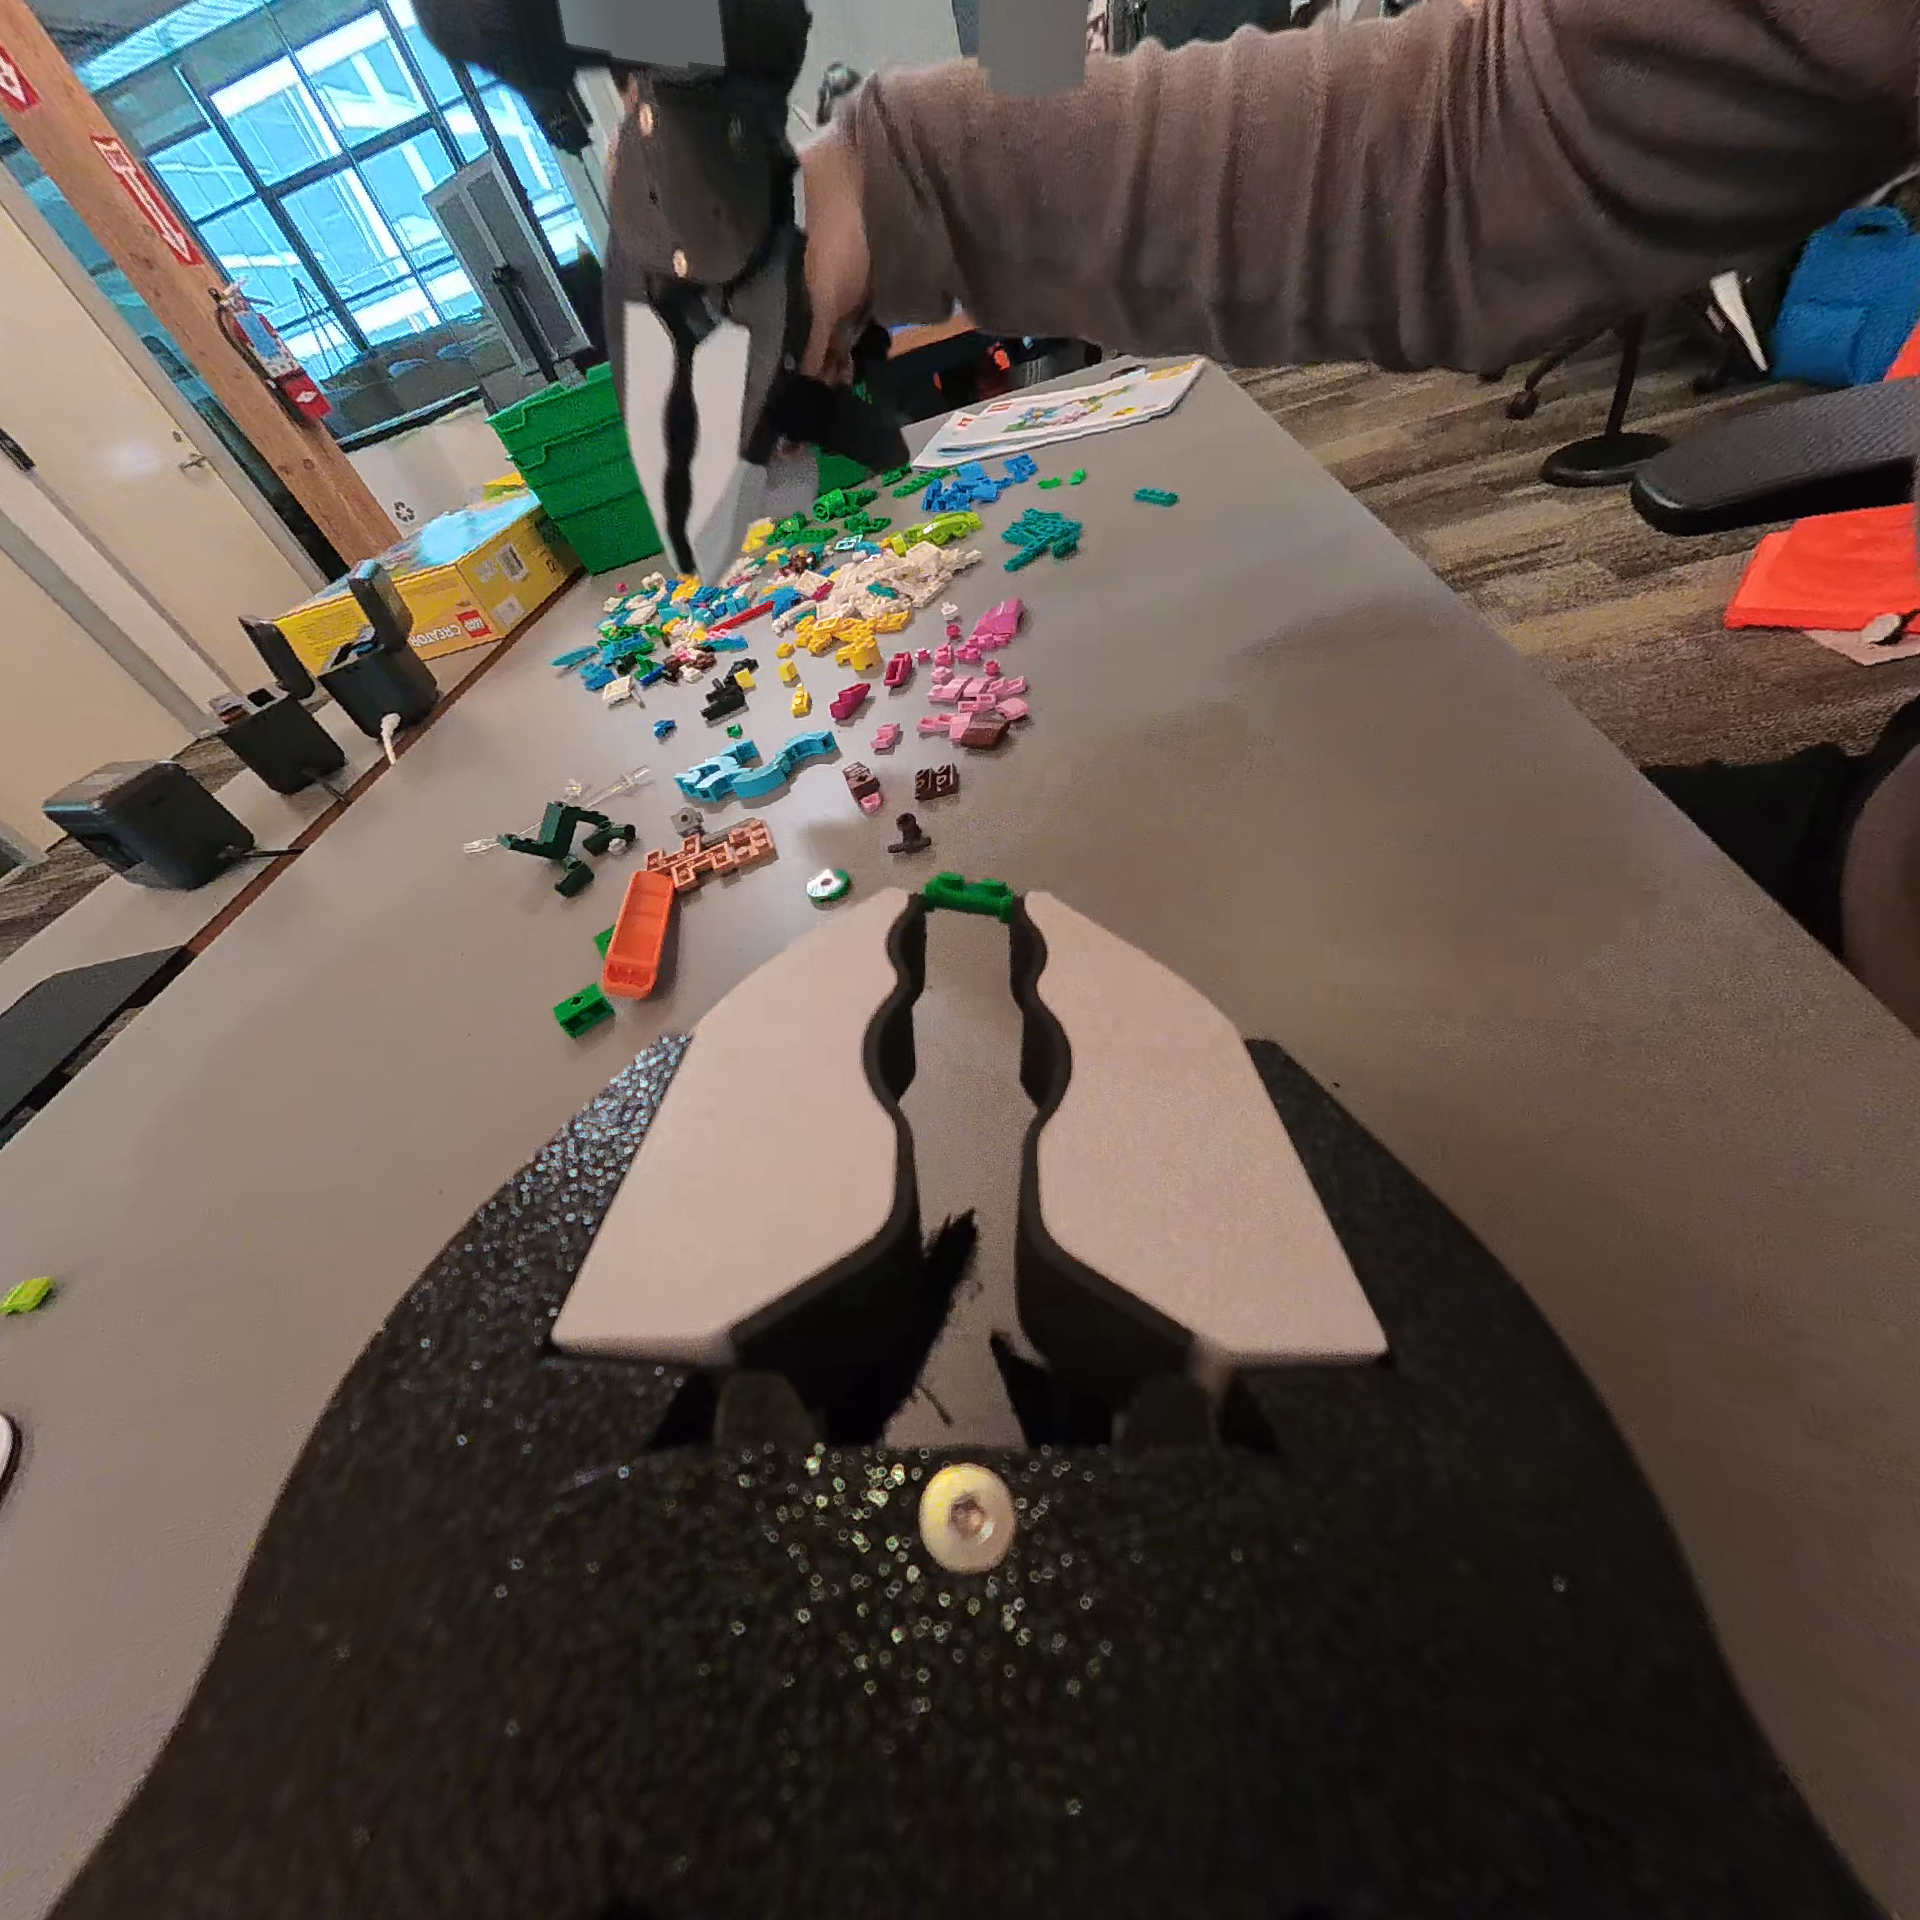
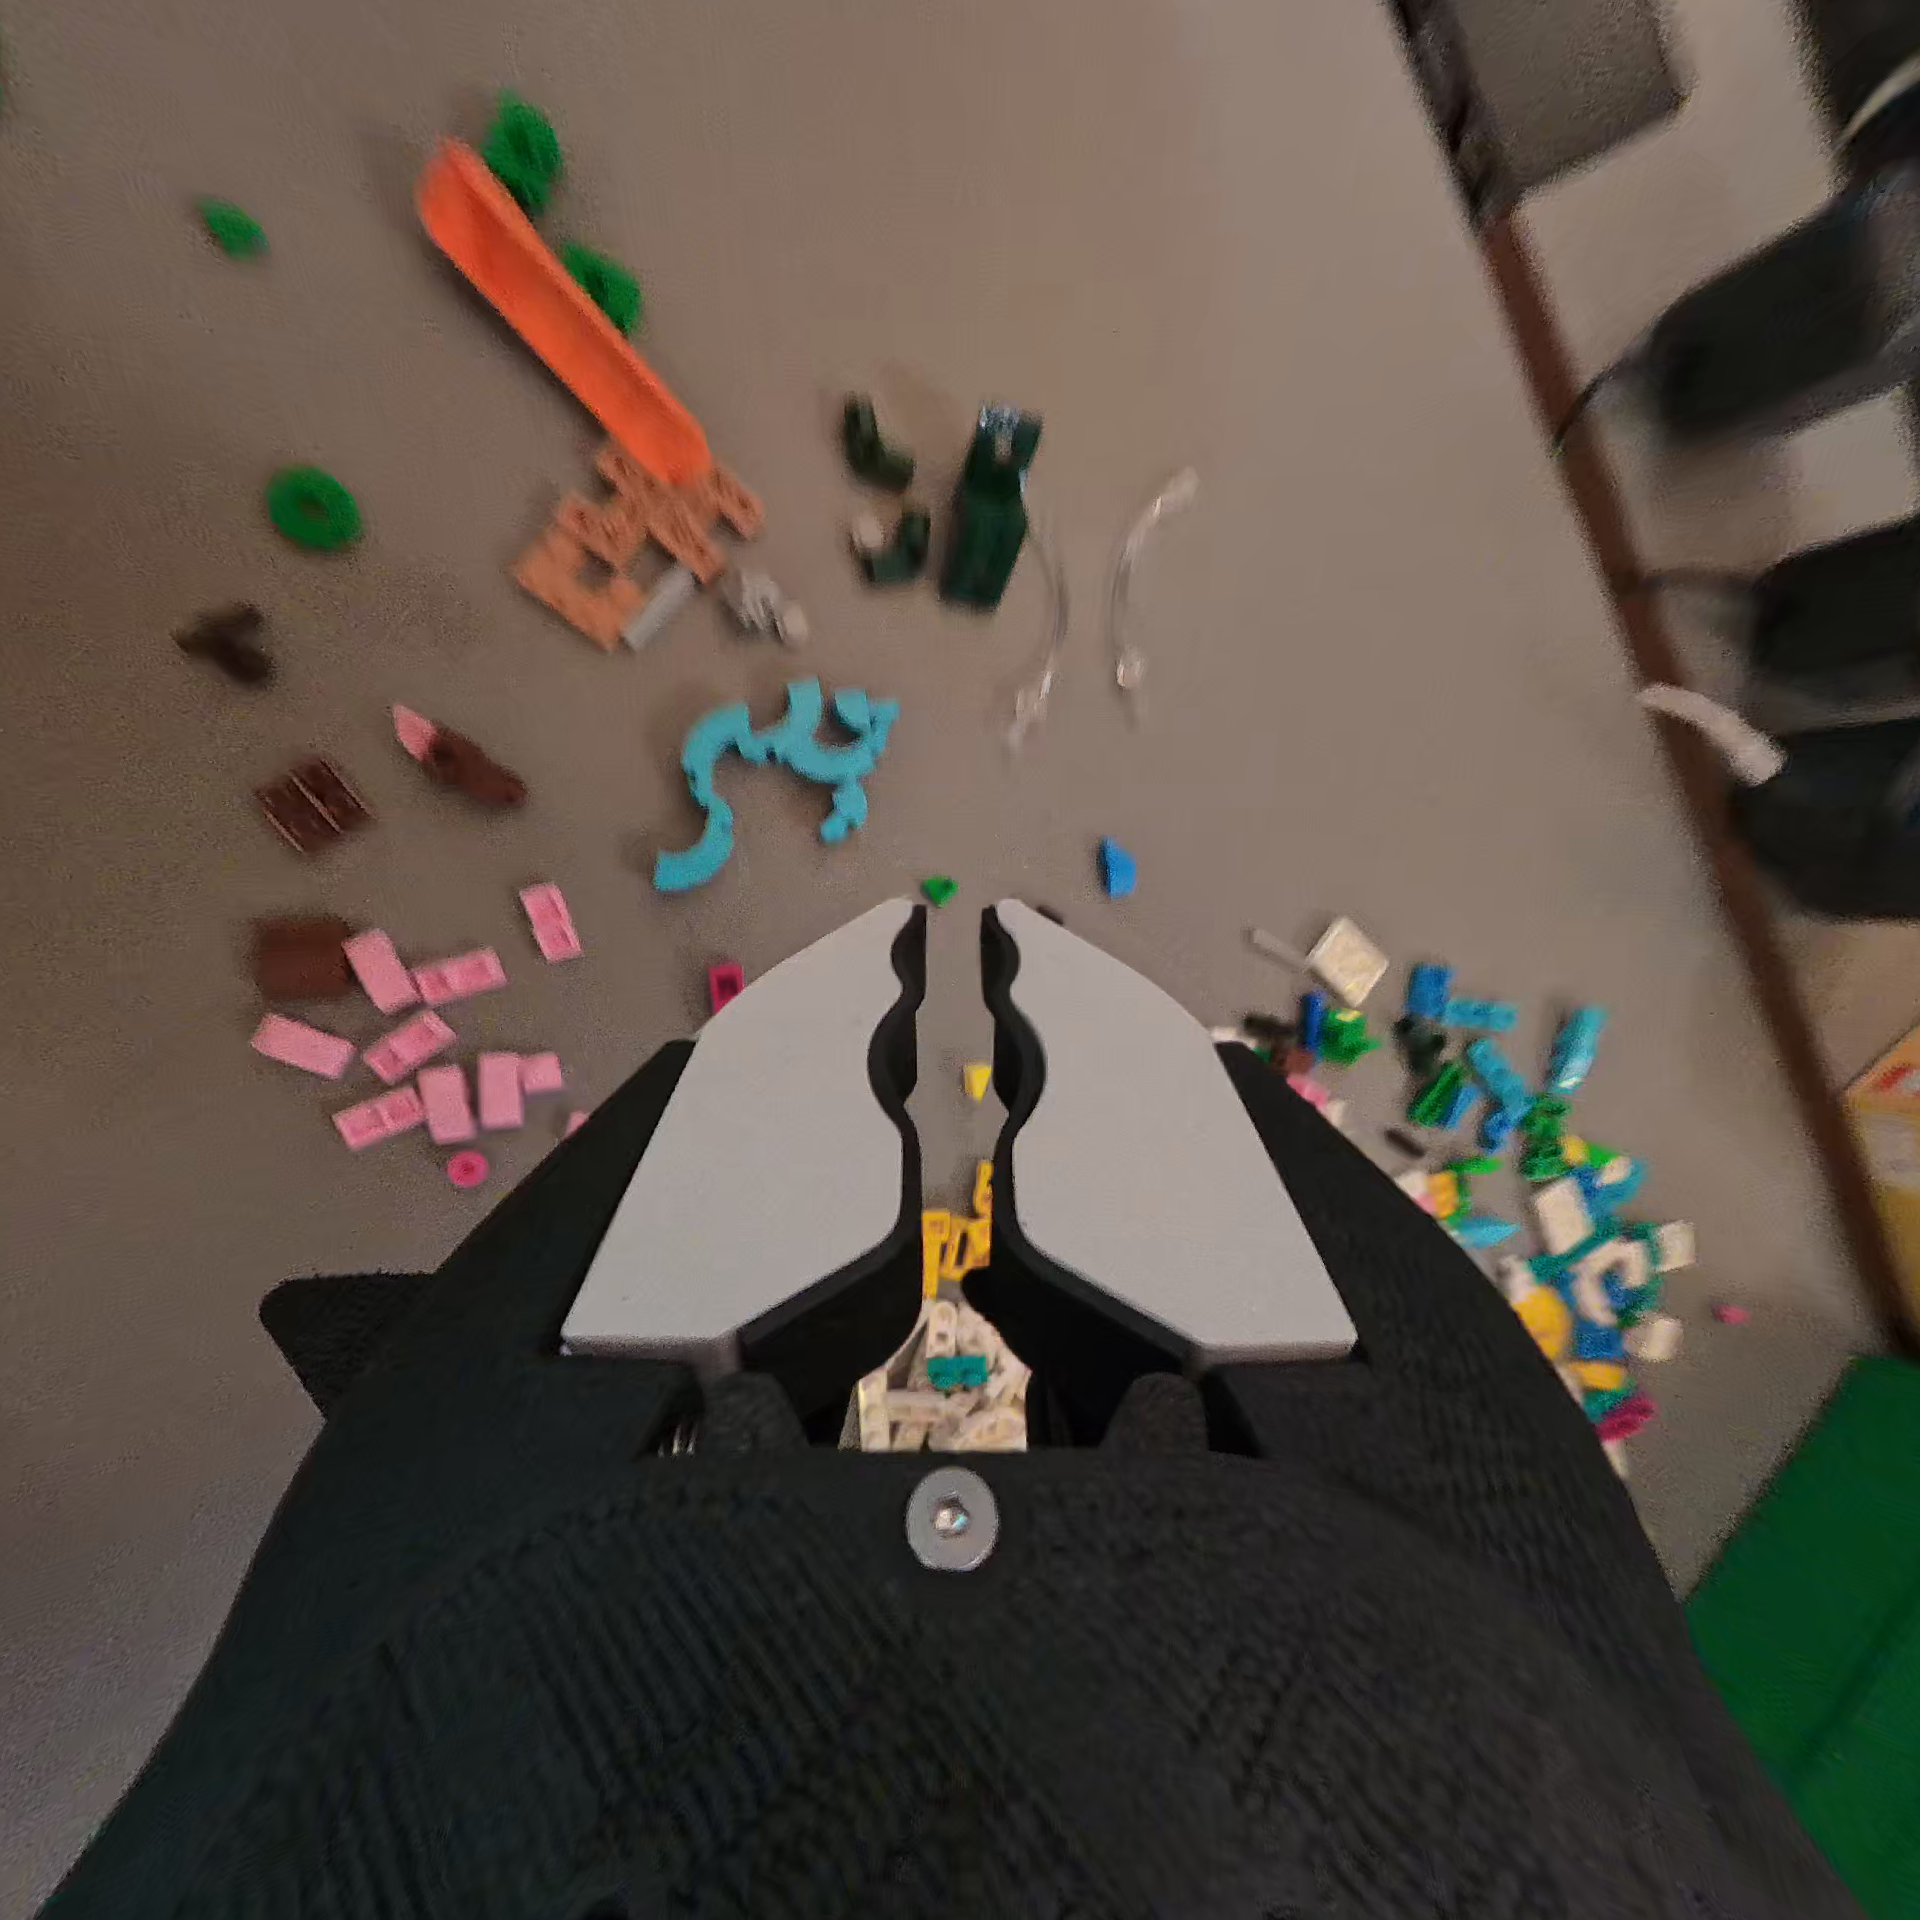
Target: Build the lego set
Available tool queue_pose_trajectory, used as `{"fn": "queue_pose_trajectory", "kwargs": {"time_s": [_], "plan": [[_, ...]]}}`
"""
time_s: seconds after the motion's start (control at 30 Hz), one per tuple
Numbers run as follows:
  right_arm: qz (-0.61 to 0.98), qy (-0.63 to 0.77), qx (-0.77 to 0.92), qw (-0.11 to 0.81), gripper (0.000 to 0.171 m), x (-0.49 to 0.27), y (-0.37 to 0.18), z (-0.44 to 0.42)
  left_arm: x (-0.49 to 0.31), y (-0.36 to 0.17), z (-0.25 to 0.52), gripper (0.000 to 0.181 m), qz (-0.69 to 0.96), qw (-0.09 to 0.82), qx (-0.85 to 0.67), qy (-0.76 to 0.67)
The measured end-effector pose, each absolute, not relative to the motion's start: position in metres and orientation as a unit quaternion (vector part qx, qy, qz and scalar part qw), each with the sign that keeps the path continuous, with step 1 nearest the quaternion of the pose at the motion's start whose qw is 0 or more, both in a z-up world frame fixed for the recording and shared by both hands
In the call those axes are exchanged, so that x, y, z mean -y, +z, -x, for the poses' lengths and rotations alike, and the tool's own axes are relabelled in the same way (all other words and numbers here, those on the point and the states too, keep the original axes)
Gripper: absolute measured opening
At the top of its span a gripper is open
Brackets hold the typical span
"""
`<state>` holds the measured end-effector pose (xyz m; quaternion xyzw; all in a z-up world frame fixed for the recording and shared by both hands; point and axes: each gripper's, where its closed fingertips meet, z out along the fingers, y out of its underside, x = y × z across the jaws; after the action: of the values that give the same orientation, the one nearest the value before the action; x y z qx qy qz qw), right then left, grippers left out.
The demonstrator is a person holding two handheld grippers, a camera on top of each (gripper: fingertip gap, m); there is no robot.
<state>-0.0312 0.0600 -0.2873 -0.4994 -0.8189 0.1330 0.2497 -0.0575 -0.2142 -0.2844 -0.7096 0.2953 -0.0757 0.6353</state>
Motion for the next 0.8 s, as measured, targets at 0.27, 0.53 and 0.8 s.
{"fn": "queue_pose_trajectory", "kwargs": {"time_s": [0.27,0.53,0.8], "plan": [[0.548,0.194,0.793,0.185,0.016,-0.074,-0.348,0.034,0.214,-0.284,0.058,0.015,0.709,0.636,-0.293,-0.078],[0.56,0.237,0.777,0.159,0.013,-0.071,-0.357,0.044,0.214,-0.284,0.058,0.015,0.709,0.636,-0.294,-0.08],[0.465,0.246,0.826,0.199,0.0,-0.035,-0.335,0.048,0.211,-0.286,0.06,0.015,0.716,0.632,-0.289,-0.063]]}}
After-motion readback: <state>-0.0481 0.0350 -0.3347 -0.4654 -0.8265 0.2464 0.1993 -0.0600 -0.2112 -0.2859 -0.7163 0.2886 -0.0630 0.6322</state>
